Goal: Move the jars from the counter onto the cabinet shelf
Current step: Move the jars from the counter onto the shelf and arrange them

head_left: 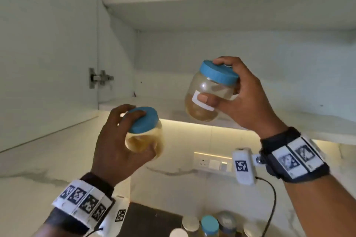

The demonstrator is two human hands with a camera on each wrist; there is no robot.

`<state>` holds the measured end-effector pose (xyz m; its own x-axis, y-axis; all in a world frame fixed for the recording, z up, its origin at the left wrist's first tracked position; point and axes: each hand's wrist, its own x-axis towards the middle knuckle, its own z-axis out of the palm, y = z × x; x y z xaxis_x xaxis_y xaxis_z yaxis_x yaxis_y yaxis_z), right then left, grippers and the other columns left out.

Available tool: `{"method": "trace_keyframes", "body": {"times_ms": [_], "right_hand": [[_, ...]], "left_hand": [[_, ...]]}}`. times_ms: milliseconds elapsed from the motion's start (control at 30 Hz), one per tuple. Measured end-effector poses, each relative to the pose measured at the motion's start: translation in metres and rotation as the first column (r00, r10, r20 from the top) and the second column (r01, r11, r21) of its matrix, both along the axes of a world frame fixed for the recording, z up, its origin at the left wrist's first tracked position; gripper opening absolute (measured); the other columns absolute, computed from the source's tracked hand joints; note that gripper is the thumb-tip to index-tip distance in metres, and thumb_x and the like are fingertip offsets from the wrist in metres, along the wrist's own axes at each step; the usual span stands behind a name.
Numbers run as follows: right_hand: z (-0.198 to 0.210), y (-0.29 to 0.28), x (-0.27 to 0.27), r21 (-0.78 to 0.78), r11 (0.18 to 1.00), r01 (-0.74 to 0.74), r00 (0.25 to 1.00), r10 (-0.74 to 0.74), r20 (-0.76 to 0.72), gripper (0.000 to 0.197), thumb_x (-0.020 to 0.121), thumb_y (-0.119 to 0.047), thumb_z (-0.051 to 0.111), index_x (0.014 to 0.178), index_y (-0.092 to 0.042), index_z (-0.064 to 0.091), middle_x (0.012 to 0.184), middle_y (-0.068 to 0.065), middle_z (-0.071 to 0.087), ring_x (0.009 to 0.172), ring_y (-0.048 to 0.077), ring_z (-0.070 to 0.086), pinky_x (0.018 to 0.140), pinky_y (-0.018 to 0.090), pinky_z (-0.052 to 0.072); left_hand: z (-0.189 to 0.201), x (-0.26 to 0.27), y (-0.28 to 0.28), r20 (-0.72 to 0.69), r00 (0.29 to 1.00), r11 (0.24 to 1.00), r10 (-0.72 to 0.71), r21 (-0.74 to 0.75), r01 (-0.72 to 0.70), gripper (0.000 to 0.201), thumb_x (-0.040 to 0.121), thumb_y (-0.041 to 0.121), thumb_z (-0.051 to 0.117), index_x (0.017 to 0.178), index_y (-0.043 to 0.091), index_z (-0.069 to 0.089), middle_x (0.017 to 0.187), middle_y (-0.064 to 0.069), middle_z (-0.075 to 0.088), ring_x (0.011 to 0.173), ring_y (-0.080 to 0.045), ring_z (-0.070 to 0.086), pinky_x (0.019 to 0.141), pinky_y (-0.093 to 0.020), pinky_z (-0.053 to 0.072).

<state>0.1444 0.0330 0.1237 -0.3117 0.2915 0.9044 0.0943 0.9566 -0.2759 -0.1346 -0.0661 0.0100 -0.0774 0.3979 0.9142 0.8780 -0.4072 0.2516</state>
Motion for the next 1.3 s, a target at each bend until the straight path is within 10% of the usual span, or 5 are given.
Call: {"method": "trace_keyframes", "body": {"times_ms": [167, 400, 1067, 1300], "right_hand": [[0.050, 0.047, -0.028, -0.023, 0.997, 0.073, 0.993, -0.071, 0.098, 0.073, 0.068, -0.066, 0.088, 0.130, -0.037, 0.061, 0.121, -0.012, 0.071, 0.102, 0.013, 0.072, 0.090, 0.037, 0.063], [0.105, 0.098, -0.084, -0.044, 0.978, 0.203, 0.922, -0.176, 0.346, 0.072, 0.077, -0.065, 0.086, 0.136, -0.042, 0.053, 0.121, -0.010, 0.065, 0.103, 0.003, 0.065, 0.082, 0.023, 0.052], [0.119, 0.242, -0.264, 0.005, 0.955, 0.298, 0.718, -0.228, 0.658, 0.076, 0.080, -0.048, 0.091, 0.140, -0.022, 0.051, 0.101, -0.005, 0.058, 0.075, 0.007, 0.060, 0.062, 0.022, 0.052], [0.101, 0.279, -0.302, -0.020, 0.975, 0.221, 0.668, -0.137, 0.731, 0.115, 0.037, -0.073, 0.070, 0.136, -0.018, 0.053, 0.118, 0.008, 0.063, 0.096, 0.022, 0.067, 0.082, 0.040, 0.063]], "left_hand": [[0.050, -0.017, 0.011, 0.018, 1.000, 0.999, 0.019, 0.046, -0.020, 0.074, 0.063, 0.054, 0.072, 0.128, 0.020, 0.061, 0.134, 0.000, 0.053, 0.110, -0.016, 0.059, 0.094, -0.030, 0.049], [0.083, -0.043, 0.042, 0.076, 0.993, 0.996, 0.084, -0.001, -0.085, 0.074, 0.063, 0.049, 0.083, 0.130, 0.027, 0.059, 0.134, 0.005, 0.052, 0.110, -0.015, 0.058, 0.084, -0.015, 0.041], [0.097, -0.082, 0.073, 0.108, 0.993, 0.987, -0.041, -0.149, 0.057, 0.073, 0.067, 0.049, 0.082, 0.132, 0.036, 0.051, 0.128, 0.016, 0.051, 0.112, -0.004, 0.054, 0.086, -0.014, 0.046], [0.101, -0.092, 0.075, 0.094, 0.996, 0.978, -0.010, -0.208, 0.029, 0.073, 0.065, 0.061, 0.081, 0.129, 0.048, 0.049, 0.122, 0.028, 0.050, 0.112, -0.003, 0.058, 0.086, -0.027, 0.059]]}}
